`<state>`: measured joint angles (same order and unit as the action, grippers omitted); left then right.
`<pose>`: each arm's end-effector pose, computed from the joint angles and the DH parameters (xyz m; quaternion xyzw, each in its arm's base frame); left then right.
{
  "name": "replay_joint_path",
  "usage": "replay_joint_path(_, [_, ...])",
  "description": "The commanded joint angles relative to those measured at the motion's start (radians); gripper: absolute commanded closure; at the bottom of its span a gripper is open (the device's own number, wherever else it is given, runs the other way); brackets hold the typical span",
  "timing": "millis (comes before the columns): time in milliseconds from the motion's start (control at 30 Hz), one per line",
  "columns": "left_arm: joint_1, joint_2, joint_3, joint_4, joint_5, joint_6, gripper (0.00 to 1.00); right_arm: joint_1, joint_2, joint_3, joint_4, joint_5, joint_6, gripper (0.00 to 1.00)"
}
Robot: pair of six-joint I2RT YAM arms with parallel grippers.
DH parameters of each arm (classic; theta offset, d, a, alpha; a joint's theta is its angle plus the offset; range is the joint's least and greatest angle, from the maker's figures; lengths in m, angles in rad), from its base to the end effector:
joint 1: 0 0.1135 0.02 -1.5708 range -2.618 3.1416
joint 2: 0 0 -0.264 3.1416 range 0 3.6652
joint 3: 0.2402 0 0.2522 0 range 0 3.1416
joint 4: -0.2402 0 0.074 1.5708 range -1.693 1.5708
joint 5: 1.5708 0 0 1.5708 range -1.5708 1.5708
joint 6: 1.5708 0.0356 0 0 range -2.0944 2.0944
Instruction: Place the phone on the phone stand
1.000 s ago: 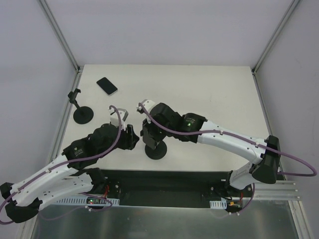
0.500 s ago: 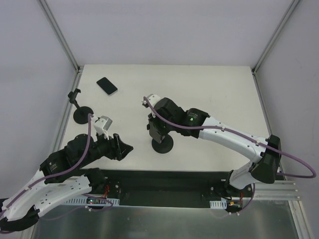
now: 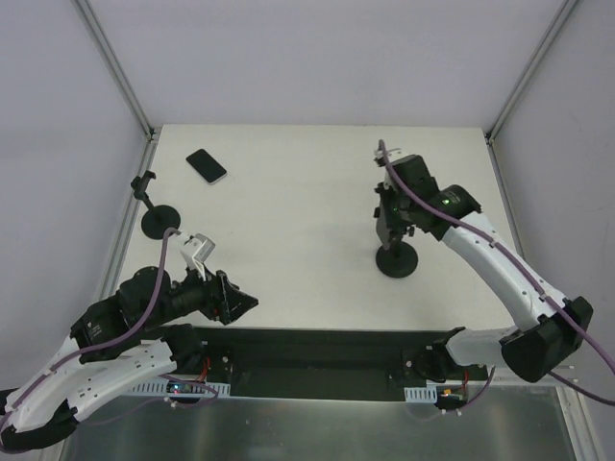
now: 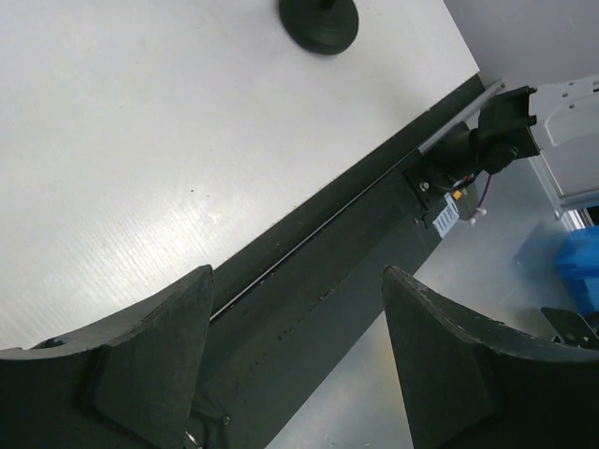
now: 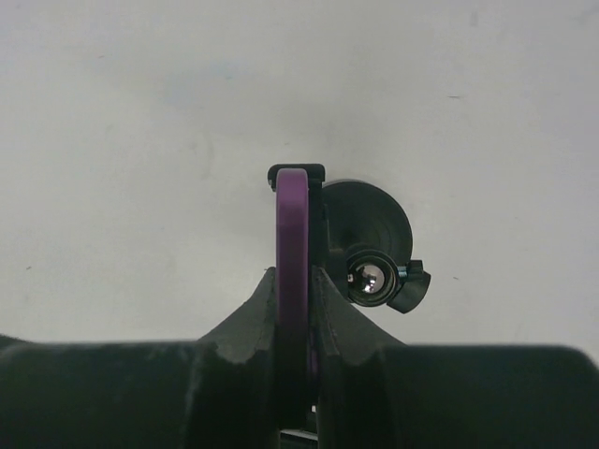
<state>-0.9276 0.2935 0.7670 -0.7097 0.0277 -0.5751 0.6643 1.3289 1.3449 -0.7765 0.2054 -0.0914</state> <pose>0.0379 -0.0522 0.3293 0.1462 0.7717 -0.4304 0.4448 0.2246 0.1667 0.3587 -0.2997 0.8646 0.0204 0.4027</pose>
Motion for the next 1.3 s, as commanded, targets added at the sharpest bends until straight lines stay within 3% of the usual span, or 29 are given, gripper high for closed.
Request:
replay_joint_path(0, [0.007, 0.051, 0.04, 0.035, 0.064, 0.049, 0.29, -0.181, -0.137, 0.011, 0.015, -0.012, -0.114, 1.0])
replay_joint_path(233, [0.007, 0.15, 0.022, 0.127, 0.118, 0.09, 0.3, -0.59, -0.057, 0.085, 0.132, -0.193, -0.292, 1.0])
replay_joint_path(433, [0.009, 0.193, -0.017, 0.22, 0.192, 0.083, 0.31, -0.831, 0.128, 0.207, 0.293, -0.386, -0.343, 1.0])
replay_joint_path(900, [0.009, 0.334, -0.08, 0.412, 0.293, 0.064, 0.31, -0.965, 0.651, 0.799, 0.235, -0.535, -0.464, 1.0])
replay_joint_path(1233, [0.009, 0.397, -0.011, 0.42, 0.282, 0.078, 0.31, -0.963, 0.765, 0.886, 0.212, -0.541, -0.473, 1.0])
replay_joint_path(1267, [0.009, 0.389, -0.014, 0.42, 0.282, 0.072, 0.31, -0.96, 0.773, 0.886, 0.209, -0.541, -0.475, 0.91])
